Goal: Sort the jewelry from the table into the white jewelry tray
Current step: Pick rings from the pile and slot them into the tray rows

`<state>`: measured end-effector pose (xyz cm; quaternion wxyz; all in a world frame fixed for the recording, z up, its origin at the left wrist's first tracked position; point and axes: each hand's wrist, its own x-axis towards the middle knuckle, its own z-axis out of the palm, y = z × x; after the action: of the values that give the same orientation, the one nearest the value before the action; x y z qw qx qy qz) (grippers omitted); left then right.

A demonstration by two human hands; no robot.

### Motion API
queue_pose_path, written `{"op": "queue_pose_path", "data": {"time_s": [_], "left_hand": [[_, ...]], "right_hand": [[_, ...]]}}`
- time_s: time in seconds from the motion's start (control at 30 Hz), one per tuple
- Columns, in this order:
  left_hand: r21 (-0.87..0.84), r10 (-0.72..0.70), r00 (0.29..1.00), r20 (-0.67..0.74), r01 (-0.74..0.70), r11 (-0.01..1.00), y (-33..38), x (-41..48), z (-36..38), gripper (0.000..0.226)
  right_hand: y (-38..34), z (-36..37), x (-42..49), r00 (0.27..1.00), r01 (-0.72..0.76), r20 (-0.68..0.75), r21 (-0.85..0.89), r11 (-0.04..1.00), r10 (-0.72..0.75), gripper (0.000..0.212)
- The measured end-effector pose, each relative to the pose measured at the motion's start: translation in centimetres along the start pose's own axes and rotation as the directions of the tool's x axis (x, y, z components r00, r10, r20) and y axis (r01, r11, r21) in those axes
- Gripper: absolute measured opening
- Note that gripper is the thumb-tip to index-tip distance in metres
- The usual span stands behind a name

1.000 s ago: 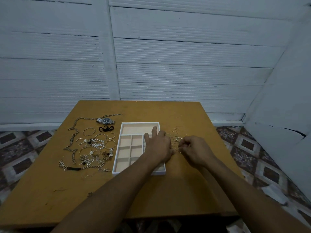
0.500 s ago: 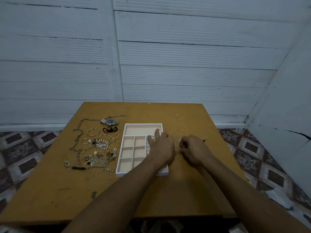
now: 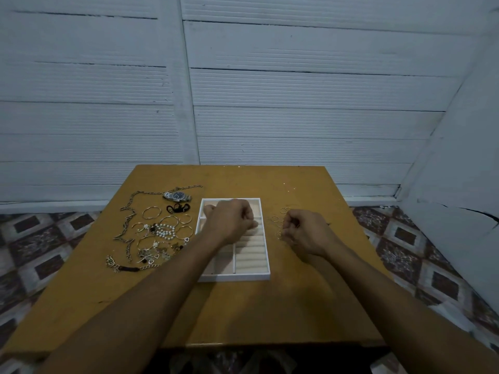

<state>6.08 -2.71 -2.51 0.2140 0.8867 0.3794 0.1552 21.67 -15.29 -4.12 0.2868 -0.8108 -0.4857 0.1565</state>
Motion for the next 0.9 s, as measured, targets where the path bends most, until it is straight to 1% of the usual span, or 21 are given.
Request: {"op": "queue_pose_path", "data": {"time_s": [0.17, 0.27, 0.33, 0.43, 0.5, 0.6, 0.77, 0.9], "left_hand": [[-0.023, -0.022, 0.999, -0.035, 0.021, 1.0, -3.1, -0.3, -1.5, 0.016], [-0.036, -0.008, 1.0, -0.011, 0.007, 0.999, -4.5, -0.3, -1.4, 0.01], [-0.045, -0.001, 1.0, 0.009, 0.002, 0.999, -5.0, -0.3, -1.3, 0.013], [-0.018, -0.012, 1.0, 0.01, 0.012, 1.0, -5.2, -0.1, -1.3, 0.005], [-0.008, -0.01, 1.0, 0.019, 0.011, 1.0, -5.5, 0.2, -1.2, 0.006], [0.001, -0.011, 0.999, 0.038, 0.011, 1.0, -5.8, 0.3, -1.3, 0.007], [0.106, -0.023, 1.0, 0.02, 0.021, 0.994, -5.8, 0.3, -1.5, 0.011], [0.101, -0.059, 0.998, 0.016, 0.057, 0.993, -5.6, 0.3, -1.6, 0.009]], "right_hand": [[-1.5, 0.7, 0.9, 0.999, 0.04, -0.007, 0.025, 0.999, -0.04, 0.011], [-1.9, 1.5, 1.5, 0.999, 0.039, -0.007, 0.053, 0.998, -0.038, 0.016], [-2.1, 1.9, 1.9, 0.999, 0.03, -0.03, 0.058, 0.998, -0.028, 0.018], [-2.3, 2.4, 2.4, 0.997, 0.025, -0.072, 0.077, 0.997, -0.019, 0.018], [-2.5, 2.7, 2.6, 0.996, 0.026, -0.092, 0.09, 0.996, -0.018, 0.017], [-2.5, 3.2, 3.0, 0.992, 0.05, -0.116, 0.044, 0.998, -0.044, 0.016], [-2.7, 3.6, 3.2, 0.986, 0.108, -0.123, -0.028, 0.994, -0.11, 0.014], [-2.6, 4.0, 3.4, 0.978, 0.151, -0.135, -0.076, 0.986, -0.16, 0.011]]}}
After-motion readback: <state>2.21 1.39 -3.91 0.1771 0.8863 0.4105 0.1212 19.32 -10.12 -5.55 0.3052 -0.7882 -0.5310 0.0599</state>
